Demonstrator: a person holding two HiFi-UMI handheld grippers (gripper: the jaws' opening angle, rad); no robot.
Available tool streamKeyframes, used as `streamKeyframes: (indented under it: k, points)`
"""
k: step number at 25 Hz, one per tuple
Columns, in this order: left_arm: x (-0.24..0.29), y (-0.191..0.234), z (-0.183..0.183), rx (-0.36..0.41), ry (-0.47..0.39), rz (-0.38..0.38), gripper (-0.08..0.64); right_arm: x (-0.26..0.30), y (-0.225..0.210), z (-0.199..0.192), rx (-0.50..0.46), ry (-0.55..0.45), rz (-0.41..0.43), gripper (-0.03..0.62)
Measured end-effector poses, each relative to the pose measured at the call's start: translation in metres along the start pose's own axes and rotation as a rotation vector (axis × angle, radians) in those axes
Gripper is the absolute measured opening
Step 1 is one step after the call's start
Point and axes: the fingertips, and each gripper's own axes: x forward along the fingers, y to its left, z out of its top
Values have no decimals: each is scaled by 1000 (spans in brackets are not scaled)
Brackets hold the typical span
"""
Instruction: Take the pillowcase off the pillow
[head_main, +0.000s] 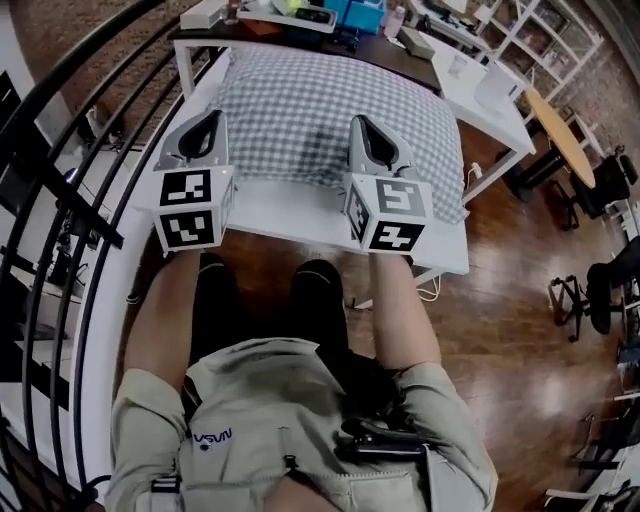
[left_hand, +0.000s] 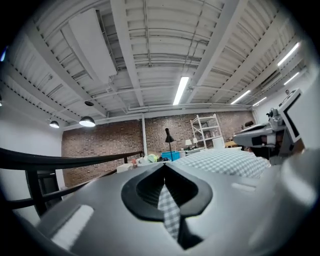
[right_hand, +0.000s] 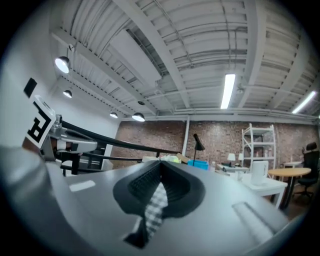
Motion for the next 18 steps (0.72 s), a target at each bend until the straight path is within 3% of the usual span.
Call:
streamKeyframes:
  k: [3,10,18]
  points:
    - [24,27,-8,-7,41,9,8,44,16,-1,-22,26,50,5]
    - [75,79,-50,-72,125,-23,74,127,78,-11,-49,103,179,79]
    - [119,115,-117,-182,254,-85,117,167,165,-72,-124,337,294,195]
